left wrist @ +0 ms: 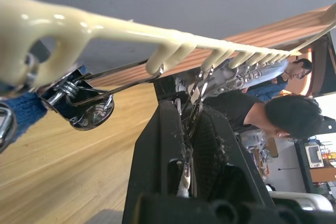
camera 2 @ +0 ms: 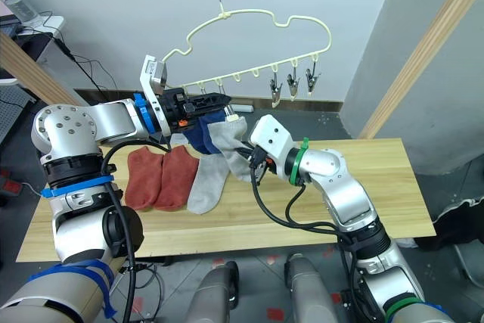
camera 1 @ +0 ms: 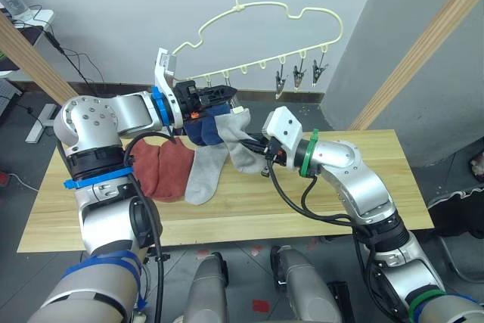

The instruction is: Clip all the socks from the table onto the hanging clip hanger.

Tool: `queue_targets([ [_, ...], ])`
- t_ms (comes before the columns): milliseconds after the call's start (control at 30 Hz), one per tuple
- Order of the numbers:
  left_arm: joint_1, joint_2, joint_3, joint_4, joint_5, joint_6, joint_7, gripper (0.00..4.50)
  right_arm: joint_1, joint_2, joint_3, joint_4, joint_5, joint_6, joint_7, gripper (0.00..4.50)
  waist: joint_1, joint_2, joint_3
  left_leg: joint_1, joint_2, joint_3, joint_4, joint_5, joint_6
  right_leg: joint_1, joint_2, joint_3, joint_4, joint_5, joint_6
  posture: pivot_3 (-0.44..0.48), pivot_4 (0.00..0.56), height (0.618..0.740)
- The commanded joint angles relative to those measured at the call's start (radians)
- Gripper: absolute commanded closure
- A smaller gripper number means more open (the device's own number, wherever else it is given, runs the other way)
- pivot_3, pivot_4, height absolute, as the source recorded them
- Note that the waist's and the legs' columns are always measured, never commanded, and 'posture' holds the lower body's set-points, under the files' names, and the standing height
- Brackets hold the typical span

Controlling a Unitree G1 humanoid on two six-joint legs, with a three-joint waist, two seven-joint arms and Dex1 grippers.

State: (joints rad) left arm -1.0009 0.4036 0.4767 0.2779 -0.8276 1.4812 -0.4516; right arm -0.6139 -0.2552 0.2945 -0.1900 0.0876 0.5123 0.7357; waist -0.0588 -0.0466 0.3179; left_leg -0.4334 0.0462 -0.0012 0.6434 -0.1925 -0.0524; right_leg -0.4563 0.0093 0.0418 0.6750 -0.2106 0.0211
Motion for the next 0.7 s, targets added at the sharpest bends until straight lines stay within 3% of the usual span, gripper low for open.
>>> queue_targets([
  [33, 0.005, 0.006, -0.006, -0.034, -0.025, 0.013, -0.011, 4.28, -0.023, 0.003, -0.015, -0.020, 0.019, -0.008, -0.008, 4.47, 0.000, 0.000, 0.000, 0.000, 0.000, 0.000, 0.000, 0.000, 0.000, 0.000, 0.000, 0.000, 0.000, 0.000, 0.000, -0.053, 0.276, 0.740],
  [700, 0.001, 0.016, -0.019, -0.037, -0.031, -0.002, -0.023, 4.28, -0.016, 0.012, -0.048, -0.006, 0.104, 0.089, -0.013, 4.47, 0.000, 0.000, 0.000, 0.000, 0.000, 0.000, 0.000, 0.000, 0.000, 0.000, 0.000, 0.000, -0.001, 0.000, 0.000, -0.053, 0.285, 0.740],
])
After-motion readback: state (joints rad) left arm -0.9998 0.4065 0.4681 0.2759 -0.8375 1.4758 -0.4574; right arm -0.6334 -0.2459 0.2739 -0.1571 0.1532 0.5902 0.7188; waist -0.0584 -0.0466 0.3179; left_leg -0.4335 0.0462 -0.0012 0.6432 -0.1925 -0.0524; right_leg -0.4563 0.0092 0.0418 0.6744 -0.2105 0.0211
